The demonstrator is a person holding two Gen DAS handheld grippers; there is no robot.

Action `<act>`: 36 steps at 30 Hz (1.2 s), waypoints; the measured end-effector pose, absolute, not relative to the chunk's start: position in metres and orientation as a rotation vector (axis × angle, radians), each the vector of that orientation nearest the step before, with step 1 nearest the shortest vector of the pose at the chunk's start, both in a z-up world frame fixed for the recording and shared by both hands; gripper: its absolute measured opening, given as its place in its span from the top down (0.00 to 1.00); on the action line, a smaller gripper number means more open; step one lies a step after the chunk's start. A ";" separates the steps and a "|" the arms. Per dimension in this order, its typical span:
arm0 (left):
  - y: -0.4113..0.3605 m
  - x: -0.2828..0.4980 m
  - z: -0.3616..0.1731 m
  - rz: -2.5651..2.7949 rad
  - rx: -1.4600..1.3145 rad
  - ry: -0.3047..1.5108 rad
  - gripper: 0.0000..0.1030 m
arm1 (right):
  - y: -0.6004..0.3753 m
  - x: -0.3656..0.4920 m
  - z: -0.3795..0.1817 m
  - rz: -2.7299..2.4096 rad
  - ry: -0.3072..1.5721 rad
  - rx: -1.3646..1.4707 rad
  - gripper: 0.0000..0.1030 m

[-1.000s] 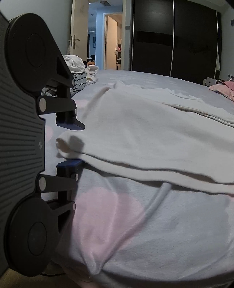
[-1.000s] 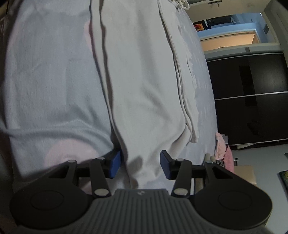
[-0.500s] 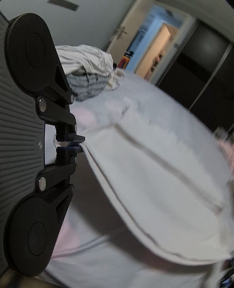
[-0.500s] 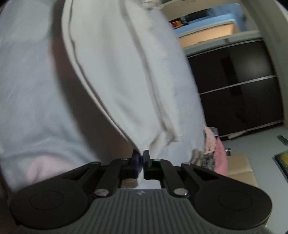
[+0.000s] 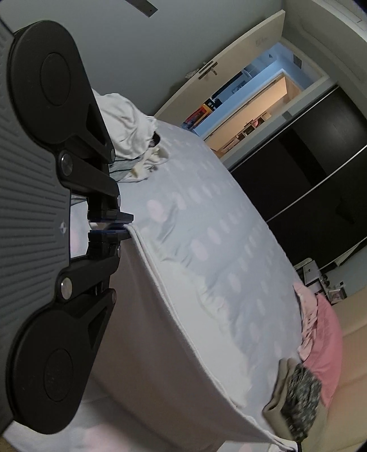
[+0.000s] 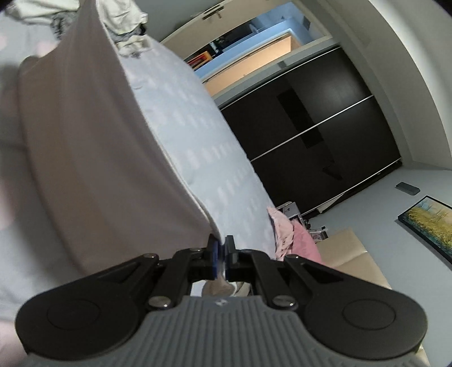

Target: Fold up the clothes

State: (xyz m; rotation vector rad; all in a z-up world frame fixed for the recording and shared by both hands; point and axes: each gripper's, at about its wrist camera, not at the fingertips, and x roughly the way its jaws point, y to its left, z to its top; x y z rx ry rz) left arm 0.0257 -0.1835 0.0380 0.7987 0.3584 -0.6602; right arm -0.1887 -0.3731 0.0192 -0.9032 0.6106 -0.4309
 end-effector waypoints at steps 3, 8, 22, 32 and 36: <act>-0.199 0.048 0.045 -0.655 0.790 0.373 0.98 | -0.393 -0.161 0.036 -0.435 0.610 -0.870 0.96; -0.228 0.082 0.037 -0.641 0.811 0.413 0.98 | -0.427 -0.109 0.045 -0.421 0.650 -0.810 0.96; -0.316 0.210 -0.037 -0.599 0.882 0.561 0.98 | -0.496 0.037 -0.002 -0.399 0.778 -0.723 0.96; -0.340 0.266 -0.102 -0.612 0.850 0.721 0.96 | -0.538 0.087 -0.062 -0.345 0.907 -0.608 0.95; -0.338 0.274 -0.108 -0.606 0.794 0.729 0.86 | -0.552 0.095 -0.070 -0.347 0.938 -0.536 0.82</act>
